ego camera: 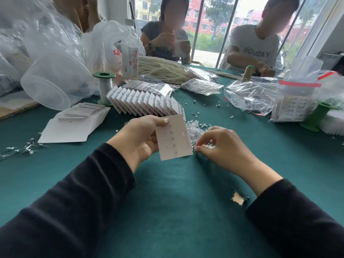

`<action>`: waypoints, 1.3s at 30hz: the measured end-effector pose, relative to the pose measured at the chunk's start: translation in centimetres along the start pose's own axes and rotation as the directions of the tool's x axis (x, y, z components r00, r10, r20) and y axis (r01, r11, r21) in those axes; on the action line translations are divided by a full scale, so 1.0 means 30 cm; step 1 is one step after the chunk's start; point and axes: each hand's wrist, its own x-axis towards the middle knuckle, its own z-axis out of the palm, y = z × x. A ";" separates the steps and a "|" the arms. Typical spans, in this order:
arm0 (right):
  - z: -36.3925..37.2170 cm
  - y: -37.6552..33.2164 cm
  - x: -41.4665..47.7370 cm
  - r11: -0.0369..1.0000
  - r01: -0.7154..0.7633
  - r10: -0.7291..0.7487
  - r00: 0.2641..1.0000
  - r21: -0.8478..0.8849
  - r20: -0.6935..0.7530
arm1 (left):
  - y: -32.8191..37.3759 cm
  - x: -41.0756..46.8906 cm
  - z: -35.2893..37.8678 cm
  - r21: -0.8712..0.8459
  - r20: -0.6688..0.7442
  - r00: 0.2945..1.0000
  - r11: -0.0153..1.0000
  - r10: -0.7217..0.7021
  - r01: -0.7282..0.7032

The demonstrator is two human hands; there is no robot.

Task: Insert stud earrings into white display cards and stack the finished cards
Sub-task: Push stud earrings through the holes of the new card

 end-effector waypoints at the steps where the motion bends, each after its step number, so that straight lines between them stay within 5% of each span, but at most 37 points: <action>1: 0.008 -0.004 0.000 0.999 0.005 -0.005 1.000 -0.035 0.004 | -0.003 0.001 0.001 0.020 -0.003 1.000 1.000 0.001 -0.001; 8: 0.035 -0.017 0.009 0.993 -0.030 0.016 0.993 -0.117 -0.120 | -0.034 0.004 0.028 0.085 -0.006 1.000 0.996 -0.011 0.012; 12: 0.015 -0.002 0.014 0.986 -0.126 0.148 0.962 0.109 -0.230 | -0.055 0.003 0.041 0.160 -0.007 1.000 0.987 -0.007 0.008; 15: 0.000 0.000 0.014 0.861 -0.186 0.280 0.950 0.473 -0.135 | -0.070 0.005 0.051 0.170 -0.007 1.000 0.986 0.004 -0.003; 18: -0.001 -0.005 0.010 0.794 -0.182 0.295 0.949 0.580 -0.107 | -0.081 0.008 0.057 0.179 -0.017 0.999 0.983 0.028 -0.024; 24: -0.005 -0.027 0.001 0.821 -0.085 0.207 0.966 0.564 -0.155 | -0.089 0.008 0.066 0.187 -0.026 0.998 0.981 0.060 -0.054; 30: 0.012 -0.073 -0.015 0.979 0.141 -0.102 0.963 0.146 -0.248 | -0.101 -0.003 0.075 0.272 -0.013 0.989 0.952 0.147 -0.138; 39: 0.031 -0.074 -0.015 0.980 0.146 -0.104 0.957 0.138 -0.271 | -0.099 -0.019 0.085 0.327 -0.021 0.982 0.930 0.187 -0.170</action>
